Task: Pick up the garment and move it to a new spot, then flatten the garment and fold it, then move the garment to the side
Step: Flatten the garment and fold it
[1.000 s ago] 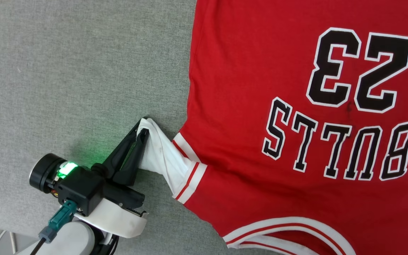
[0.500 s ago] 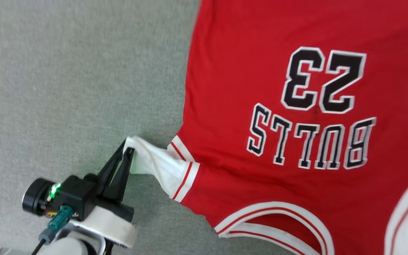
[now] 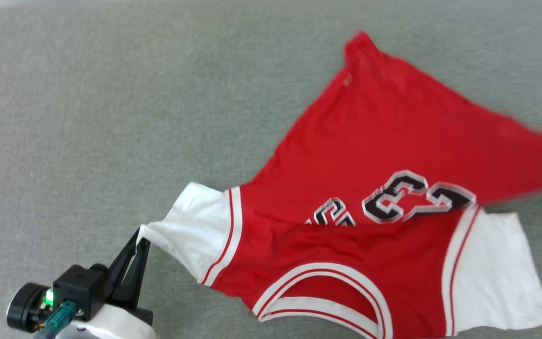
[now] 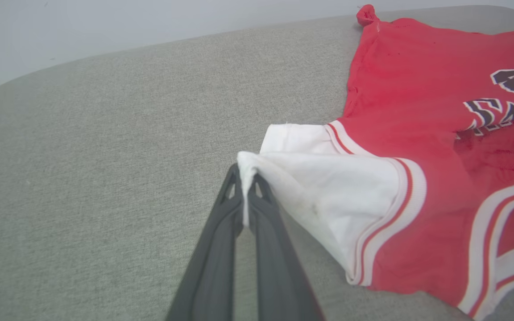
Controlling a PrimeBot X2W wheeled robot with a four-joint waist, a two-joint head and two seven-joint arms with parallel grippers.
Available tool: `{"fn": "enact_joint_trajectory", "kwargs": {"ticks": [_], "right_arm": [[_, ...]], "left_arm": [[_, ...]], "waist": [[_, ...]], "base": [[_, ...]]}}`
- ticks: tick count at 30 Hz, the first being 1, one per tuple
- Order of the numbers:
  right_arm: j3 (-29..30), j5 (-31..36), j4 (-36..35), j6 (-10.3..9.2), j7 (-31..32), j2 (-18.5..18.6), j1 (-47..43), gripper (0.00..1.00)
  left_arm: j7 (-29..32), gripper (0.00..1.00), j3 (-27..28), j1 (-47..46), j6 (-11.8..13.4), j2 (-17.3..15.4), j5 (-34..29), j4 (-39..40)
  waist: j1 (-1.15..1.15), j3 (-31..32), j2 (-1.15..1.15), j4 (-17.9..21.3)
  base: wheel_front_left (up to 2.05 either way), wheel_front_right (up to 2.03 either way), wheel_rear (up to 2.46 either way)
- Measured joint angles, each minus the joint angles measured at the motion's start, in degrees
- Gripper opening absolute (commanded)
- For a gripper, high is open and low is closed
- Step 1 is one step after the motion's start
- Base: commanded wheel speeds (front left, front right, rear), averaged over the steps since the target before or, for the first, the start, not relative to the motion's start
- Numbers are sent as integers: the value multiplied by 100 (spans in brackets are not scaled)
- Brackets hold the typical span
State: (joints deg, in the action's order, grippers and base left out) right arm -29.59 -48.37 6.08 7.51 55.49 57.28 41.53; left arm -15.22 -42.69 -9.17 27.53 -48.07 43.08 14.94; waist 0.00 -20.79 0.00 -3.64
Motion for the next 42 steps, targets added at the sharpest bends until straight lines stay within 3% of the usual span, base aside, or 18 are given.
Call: {"fn": "enact_joint_trajectory", "kwargs": {"ticks": [7, 14, 15, 16, 24, 28, 35, 42], "right_arm": [[290, -477, -253, 0, -653, 356, -2298, 0], [606, -592, -149, 0, -1118, -200, -3861, 0], [694, -570, -167, 0, -1141, -249, -3924, 16], [803, -547, -179, 0, -1155, -296, -3957, 100], [1965, -231, -1007, -1, -1227, -332, -3357, 100], [2172, -82, -1391, -1, -1089, -290, -2621, 100], [1399, 168, -1384, 0, -288, -330, -1002, 100], [375, 555, -619, 0, 403, -850, 449, 100]], "left_arm": [[0, 0, 64, 318, 29, -73, 103, -11], [0, 0, 77, 402, 19, -78, 101, -21], [0, 0, 76, 404, 19, -78, 101, -26], [0, 0, 77, 411, 18, -79, 101, -34], [33, 0, 42, 383, 11, -33, 64, -42], [44, 0, 7, 224, -33, 36, -15, -37], [102, 0, -91, -132, -166, 166, -185, -52], [140, 0, -172, -500, -286, 372, -326, -132]], "waist": [[0, 369, 0, 287], [0, 413, 0, 367], [0, 411, 0, 370], [0, 412, 0, 376], [0, 434, 0, 368], [0, 335, 0, 295], [0, 34, 0, 69], [1, -376, 0, -198]], "base": [[0, 0, 0], [0, 0, 0], [0, 0, 0], [0, 0, 0], [0, 0, 0], [0, 0, 0], [0, 0, 0], [0, 0, 0]]}}
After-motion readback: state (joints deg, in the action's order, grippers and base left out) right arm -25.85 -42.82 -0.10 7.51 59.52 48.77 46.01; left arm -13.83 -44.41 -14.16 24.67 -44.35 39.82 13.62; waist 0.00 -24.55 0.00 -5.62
